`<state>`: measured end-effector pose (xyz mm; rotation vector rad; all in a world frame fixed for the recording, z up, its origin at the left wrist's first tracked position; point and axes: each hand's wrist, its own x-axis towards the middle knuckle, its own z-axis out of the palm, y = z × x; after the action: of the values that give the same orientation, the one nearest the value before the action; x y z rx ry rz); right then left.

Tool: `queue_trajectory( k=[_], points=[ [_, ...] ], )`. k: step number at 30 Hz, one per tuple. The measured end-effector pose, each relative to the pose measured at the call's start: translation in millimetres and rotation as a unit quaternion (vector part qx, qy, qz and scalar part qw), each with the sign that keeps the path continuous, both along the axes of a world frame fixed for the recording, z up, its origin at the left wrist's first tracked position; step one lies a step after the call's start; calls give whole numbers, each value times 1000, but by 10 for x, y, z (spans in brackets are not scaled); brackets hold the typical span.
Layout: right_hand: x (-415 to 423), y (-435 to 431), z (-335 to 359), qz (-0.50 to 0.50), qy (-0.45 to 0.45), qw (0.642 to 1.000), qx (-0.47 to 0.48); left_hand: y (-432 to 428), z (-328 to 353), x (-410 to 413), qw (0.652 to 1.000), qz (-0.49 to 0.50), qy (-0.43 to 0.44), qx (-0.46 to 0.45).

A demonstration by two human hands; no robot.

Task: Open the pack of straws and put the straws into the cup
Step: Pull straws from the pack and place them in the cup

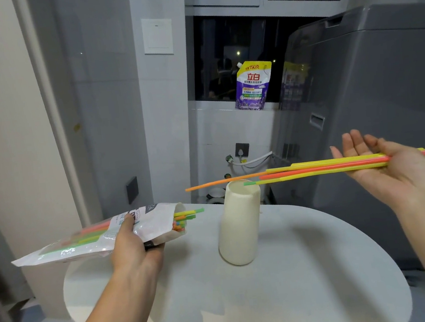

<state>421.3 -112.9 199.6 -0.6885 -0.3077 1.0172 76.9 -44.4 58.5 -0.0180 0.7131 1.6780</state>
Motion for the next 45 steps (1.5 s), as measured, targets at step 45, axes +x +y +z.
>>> queue_trajectory(
  k=[45],
  points=[
    [432,-446,84,-80,-34,996,11,-405,-29,897,986,-152,53,28]
  ],
)
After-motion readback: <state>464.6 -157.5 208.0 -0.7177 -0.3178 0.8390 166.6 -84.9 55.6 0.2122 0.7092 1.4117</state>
